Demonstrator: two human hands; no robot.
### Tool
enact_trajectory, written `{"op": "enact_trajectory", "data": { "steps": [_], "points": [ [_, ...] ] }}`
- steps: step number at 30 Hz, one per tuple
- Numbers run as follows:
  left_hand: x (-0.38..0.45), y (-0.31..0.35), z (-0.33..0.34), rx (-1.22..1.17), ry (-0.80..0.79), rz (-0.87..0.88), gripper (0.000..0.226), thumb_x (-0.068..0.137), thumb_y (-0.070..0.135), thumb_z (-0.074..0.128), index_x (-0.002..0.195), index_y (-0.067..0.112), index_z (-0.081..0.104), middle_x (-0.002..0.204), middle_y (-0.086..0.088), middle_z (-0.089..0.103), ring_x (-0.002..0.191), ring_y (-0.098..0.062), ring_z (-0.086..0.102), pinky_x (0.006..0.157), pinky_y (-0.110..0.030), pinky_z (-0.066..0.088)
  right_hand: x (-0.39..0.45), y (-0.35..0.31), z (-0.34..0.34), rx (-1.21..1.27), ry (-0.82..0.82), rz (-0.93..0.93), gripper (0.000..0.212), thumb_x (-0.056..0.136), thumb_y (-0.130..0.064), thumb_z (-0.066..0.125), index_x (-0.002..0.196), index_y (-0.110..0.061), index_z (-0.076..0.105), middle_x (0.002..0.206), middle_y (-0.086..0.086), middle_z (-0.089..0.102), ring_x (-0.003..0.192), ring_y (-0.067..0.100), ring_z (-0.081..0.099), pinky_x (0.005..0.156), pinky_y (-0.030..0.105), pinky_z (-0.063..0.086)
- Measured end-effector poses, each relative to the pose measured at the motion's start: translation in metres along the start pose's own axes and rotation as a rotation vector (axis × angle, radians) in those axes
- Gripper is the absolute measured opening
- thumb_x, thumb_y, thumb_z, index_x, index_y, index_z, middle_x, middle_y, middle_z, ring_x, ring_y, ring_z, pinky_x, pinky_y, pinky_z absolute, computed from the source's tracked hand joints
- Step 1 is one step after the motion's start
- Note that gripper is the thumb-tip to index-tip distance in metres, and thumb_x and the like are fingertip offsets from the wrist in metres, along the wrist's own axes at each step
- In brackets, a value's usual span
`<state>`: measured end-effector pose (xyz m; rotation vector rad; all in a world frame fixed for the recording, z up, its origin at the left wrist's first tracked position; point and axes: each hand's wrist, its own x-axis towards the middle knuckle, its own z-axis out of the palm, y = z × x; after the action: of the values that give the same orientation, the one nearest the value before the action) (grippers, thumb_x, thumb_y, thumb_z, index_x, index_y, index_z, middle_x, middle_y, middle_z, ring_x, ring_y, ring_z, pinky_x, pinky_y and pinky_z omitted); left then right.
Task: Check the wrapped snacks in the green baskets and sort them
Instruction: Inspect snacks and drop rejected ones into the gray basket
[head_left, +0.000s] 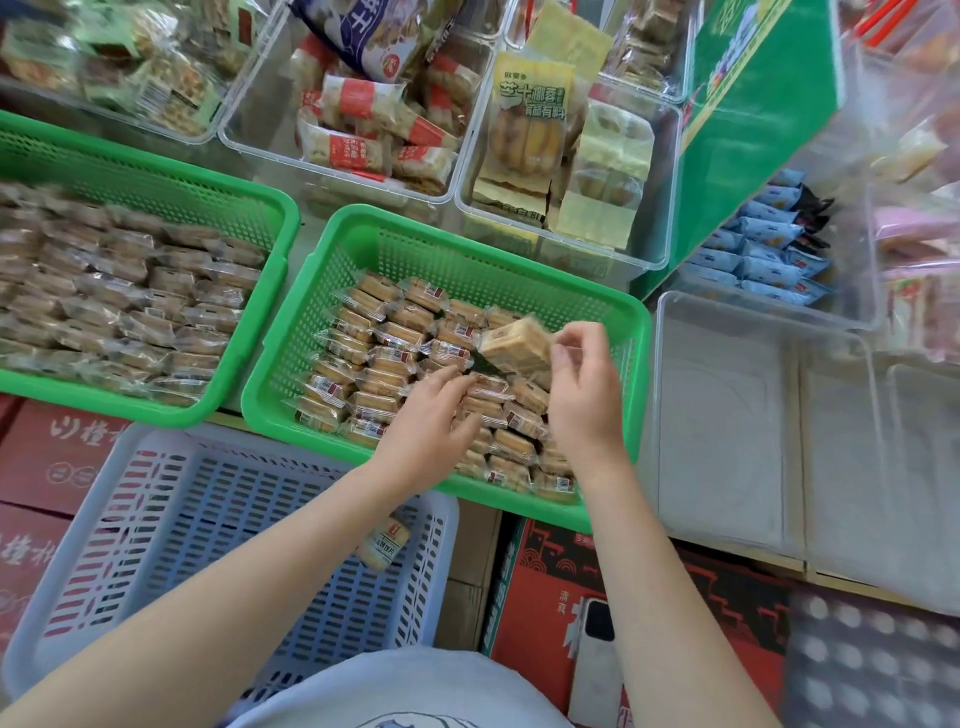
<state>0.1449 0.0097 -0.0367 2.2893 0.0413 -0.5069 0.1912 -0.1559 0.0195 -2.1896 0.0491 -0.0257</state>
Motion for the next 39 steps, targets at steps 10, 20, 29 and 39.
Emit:
{"op": "enact_trajectory", "data": {
  "steps": [10, 20, 29, 39],
  "points": [
    [-0.071, 0.046, -0.038, -1.131, 0.06, -0.139, 0.03, 0.091, 0.014, 0.069, 0.121, 0.011, 0.065, 0.107, -0.007, 0.074, 0.09, -0.023, 0.073, 0.067, -0.031, 0.061, -0.077, -0.022, -0.011, 0.487, -0.122, 0.485, 0.023, 0.098, -0.043, 0.048, 0.101, -0.024, 0.061, 0.101, 0.009, 0.072, 0.099, 0.033, 0.067, 0.085, 0.054, 0.054],
    [-0.129, 0.042, -0.042, -1.431, -0.012, -0.154, 0.035, 0.081, 0.023, 0.07, 0.116, 0.016, 0.069, 0.108, -0.01, 0.072, 0.087, -0.019, 0.071, 0.064, -0.029, 0.06, -0.112, -0.052, -0.027, 0.374, -0.066, 0.189, 0.034, 0.106, -0.034, 0.042, 0.082, -0.011, 0.051, 0.06, -0.015, 0.046, 0.056, 0.006, 0.039, 0.055, 0.021, 0.037],
    [-0.152, 0.023, -0.036, -1.401, 0.004, -0.232, 0.019, 0.082, 0.026, 0.069, 0.092, 0.013, 0.078, 0.101, -0.014, 0.073, 0.093, -0.027, 0.065, 0.082, -0.037, 0.054, -0.144, -0.055, -0.03, 0.408, -0.122, 0.229, 0.029, 0.104, -0.033, 0.049, 0.084, -0.013, 0.057, 0.066, -0.001, 0.059, 0.06, 0.015, 0.057, 0.052, 0.028, 0.044],
    [-0.164, 0.033, -0.028, -1.5, -0.025, -0.222, 0.022, 0.1, 0.025, 0.051, 0.1, 0.006, 0.062, 0.091, -0.01, 0.073, 0.078, -0.018, 0.07, 0.07, -0.026, 0.055, -0.158, -0.057, -0.036, 0.981, -0.325, 0.559, 0.023, 0.098, -0.025, 0.057, 0.111, -0.006, 0.056, 0.066, 0.01, 0.058, 0.034, 0.005, 0.032, 0.035, 0.017, 0.024]
  ]
}}
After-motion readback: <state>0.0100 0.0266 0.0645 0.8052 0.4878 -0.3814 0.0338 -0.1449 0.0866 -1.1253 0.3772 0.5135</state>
